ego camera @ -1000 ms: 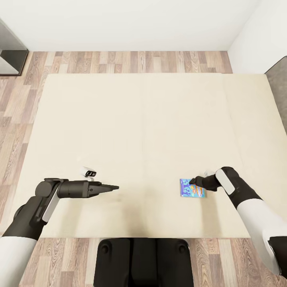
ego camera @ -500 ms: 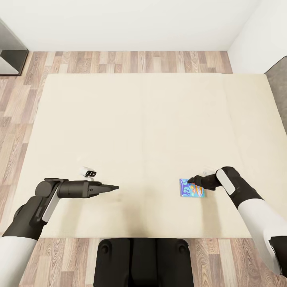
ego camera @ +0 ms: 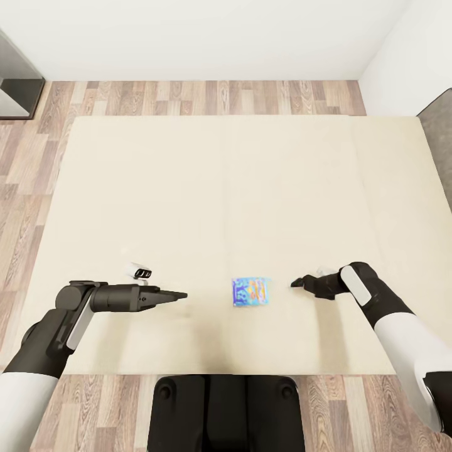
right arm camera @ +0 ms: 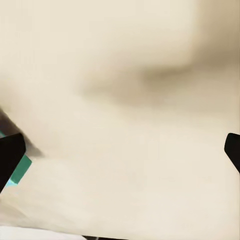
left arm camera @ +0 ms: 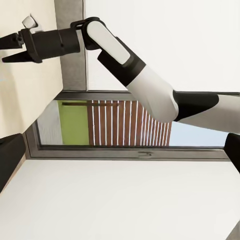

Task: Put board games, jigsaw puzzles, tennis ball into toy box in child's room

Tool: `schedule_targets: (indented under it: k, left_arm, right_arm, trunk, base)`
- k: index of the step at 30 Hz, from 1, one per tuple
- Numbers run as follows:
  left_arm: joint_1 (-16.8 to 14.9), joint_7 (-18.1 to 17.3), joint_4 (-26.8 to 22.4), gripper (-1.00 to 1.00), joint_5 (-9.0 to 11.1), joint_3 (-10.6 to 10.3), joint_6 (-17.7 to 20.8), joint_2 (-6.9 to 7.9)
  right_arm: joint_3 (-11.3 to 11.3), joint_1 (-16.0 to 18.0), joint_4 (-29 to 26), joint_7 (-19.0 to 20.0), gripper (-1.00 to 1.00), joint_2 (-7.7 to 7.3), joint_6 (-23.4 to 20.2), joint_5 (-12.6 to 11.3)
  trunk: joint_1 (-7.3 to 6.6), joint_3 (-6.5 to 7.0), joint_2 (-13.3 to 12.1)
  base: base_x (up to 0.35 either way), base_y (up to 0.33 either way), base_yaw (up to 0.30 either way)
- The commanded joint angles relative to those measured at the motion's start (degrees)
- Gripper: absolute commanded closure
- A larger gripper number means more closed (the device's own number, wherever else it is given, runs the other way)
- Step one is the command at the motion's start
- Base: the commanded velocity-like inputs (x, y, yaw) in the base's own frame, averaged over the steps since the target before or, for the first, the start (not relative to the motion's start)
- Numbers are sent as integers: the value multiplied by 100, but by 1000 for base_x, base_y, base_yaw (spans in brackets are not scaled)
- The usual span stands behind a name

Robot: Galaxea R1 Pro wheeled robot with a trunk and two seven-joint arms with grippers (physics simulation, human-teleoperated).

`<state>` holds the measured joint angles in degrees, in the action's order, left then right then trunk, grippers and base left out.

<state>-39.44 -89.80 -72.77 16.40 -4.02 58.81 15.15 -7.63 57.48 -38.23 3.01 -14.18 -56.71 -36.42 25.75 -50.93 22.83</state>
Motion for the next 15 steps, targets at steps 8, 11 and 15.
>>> schedule_targets:
  k: [8,11,15]
  left_arm:
    - [-3,-20,0,-100,-3,-17,61,5]
    - [-3,-20,0,-100,-4,-19,61,5]
    - [-3,-20,0,-100,-5,-19,61,5]
  right_arm:
    - [-20,11,-132,90,-100,-2,-4,35]
    - [-25,9,-158,93,-100,1,-6,44]
    - [-27,9,-169,92,-100,8,-6,64]
  trunk:
    - [3,-6,9]
    - [3,-6,9]
    - [3,-6,9]
  base:
    - [0,0,0]
    - [0,0,0]
    - [0,0,0]
